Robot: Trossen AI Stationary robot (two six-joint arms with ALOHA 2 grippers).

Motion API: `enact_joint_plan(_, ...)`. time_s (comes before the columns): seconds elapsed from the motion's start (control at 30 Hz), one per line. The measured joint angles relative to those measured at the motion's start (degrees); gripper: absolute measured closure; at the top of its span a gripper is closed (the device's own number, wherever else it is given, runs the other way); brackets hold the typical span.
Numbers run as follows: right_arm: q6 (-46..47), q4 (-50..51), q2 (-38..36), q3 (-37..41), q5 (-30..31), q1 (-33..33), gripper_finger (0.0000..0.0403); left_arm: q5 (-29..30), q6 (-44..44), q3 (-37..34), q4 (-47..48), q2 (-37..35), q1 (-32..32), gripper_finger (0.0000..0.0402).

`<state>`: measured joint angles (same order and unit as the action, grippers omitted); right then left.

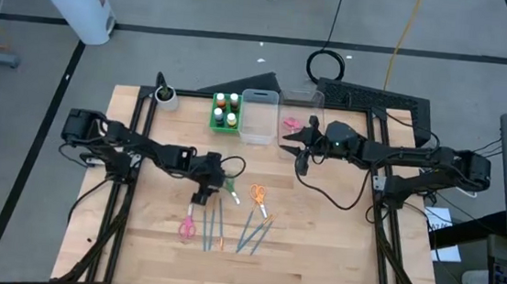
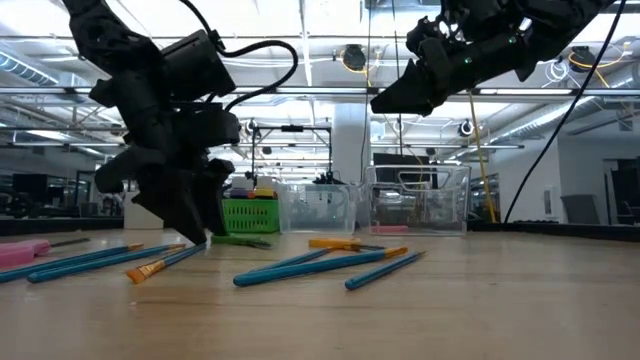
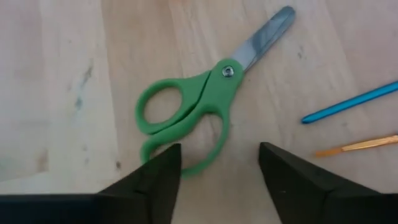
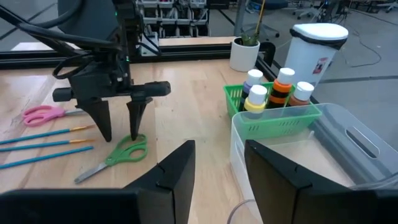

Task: Pick & Place Paint Supplies
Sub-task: Put the green scissors into the transparent bin

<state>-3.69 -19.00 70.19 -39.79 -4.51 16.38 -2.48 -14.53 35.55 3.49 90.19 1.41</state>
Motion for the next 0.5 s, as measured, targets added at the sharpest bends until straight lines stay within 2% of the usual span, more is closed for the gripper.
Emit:
enact_joint_plan(0.17, 0.01, 0.0, 0.0, 0.0, 0.0, 0.0, 0.0273, -1.42, 1.69, -0.04, 0.65, 0.09, 0.77, 0.028)
enact_joint_plan(0.37, 0.01, 0.0, 0.0, 0.0, 0.0, 0.0, 0.0273, -0.52, 2.24, -0.09, 0.65, 0.11, 0.95, 0.0379)
enact_joint_plan(0.43, 0.01, 0.0, 0.0, 0.0, 0.0, 0.0, 0.0273, -0.83, 2.49, -0.09, 0.76, 0.11, 0.96, 0.0392)
enact_joint_plan(0.5, 0.05, 0.0, 0.0, -0.01, -0.01, 0.0, 0.0273, -1.33, 3.68, -0.09, 0.86, 0.11, 1.01, 0.0388)
